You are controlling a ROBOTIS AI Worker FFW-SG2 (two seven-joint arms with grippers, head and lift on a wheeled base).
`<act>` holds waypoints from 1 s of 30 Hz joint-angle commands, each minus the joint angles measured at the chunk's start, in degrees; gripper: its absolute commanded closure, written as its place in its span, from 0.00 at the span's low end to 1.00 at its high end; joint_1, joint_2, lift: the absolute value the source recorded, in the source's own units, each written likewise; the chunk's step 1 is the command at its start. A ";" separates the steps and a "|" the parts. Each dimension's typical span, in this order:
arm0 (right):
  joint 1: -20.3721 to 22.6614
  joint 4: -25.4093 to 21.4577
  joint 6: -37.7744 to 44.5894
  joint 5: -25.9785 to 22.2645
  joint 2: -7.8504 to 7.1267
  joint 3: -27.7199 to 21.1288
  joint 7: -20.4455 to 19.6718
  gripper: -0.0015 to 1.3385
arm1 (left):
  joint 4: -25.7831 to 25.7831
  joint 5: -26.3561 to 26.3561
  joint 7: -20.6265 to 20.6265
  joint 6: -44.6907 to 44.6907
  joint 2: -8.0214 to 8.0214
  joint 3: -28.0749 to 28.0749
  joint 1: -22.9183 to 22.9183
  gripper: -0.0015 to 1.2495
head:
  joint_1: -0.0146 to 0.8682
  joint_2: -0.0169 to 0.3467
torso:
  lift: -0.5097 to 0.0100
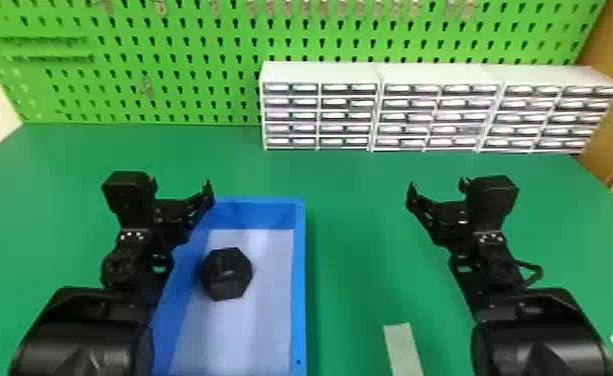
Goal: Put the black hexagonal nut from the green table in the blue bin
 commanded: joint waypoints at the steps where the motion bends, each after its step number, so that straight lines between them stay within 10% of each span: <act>1: 0.00 -0.02 0.00 0.01 0.08 -0.16 0.01 0.25 | 0.00 -0.07 0.00 0.10 0.00 -0.09 -0.14 0.21 | 0.79 0.19 | 0.80; 30: 0.09 -0.28 -0.26 0.01 0.34 -0.34 0.01 0.25 | 0.00 -0.07 0.00 0.01 0.00 -0.26 -0.14 0.21 | 0.79 0.19 | 0.80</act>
